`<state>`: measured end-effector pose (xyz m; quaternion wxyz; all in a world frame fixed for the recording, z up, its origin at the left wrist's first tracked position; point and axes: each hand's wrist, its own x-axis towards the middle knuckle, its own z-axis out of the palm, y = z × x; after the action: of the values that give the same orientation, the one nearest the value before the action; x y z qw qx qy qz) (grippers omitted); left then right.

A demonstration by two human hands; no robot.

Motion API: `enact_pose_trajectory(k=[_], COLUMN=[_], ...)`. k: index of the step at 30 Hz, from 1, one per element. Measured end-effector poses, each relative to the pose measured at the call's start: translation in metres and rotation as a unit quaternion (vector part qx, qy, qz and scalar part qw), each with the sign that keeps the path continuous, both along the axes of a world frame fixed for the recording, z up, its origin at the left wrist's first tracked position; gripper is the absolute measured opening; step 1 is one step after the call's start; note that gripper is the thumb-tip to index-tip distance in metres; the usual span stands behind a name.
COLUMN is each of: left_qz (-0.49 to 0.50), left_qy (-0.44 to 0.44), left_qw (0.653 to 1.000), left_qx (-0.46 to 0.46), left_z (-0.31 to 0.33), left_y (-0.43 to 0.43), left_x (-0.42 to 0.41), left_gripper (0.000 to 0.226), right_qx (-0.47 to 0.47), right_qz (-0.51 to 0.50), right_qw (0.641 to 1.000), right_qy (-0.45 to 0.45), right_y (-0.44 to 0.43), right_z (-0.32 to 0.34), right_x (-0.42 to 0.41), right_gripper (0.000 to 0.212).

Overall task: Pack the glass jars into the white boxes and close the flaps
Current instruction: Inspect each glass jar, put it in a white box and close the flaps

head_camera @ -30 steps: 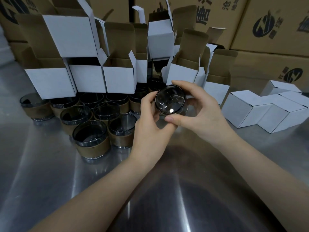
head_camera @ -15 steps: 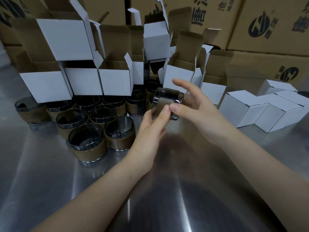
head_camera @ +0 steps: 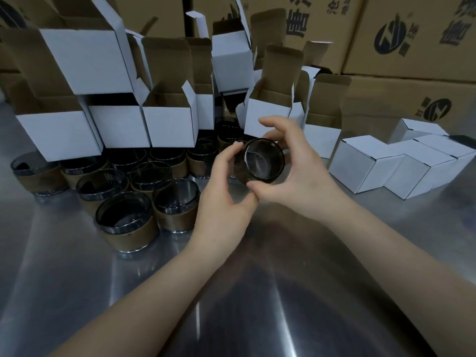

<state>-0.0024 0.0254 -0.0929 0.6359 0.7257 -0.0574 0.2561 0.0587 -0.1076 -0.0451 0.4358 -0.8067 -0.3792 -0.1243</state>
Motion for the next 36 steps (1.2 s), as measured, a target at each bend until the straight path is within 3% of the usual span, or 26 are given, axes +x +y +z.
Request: enact_pose_trajectory(k=[8, 13, 16, 25, 31, 36], left_qz=[-0.005, 0.0, -0.008, -0.012, -0.084, -0.146], left_qy=[-0.001, 0.002, 0.025, 0.101, 0.115, 0.12], left_qw=[1.0, 1.0, 0.995, 0.936, 0.917, 0.898], left_qx=[-0.025, -0.026, -0.096, -0.336, -0.373, -0.398], left_z=[0.001, 0.005, 0.008, 0.014, 0.012, 0.012], left_y=[0.0, -0.004, -0.01, -0.008, -0.006, -0.005], left_x=[-0.001, -0.004, -0.005, -0.001, -0.002, -0.003], left_gripper=[0.066, 0.064, 0.06, 0.013, 0.03, 0.035], right_qx=[-0.017, 0.022, 0.052, 0.026, -0.039, -0.024], right_qz=[0.002, -0.015, -0.037, -0.017, -0.013, 0.051], right_qw=[0.997, 1.0, 0.997, 0.995, 0.987, 0.995], right_qy=[-0.075, -0.011, 0.034, -0.1, -0.153, -0.088], right_y=[-0.001, 0.0, 0.001, 0.003, 0.001, -0.002], right_z=[0.0, -0.004, -0.007, -0.013, -0.012, -0.009], right_x=[-0.002, 0.001, 0.005, 0.008, 0.011, 0.007], right_gripper=[0.08, 0.079, 0.08, 0.061, 0.057, 0.034])
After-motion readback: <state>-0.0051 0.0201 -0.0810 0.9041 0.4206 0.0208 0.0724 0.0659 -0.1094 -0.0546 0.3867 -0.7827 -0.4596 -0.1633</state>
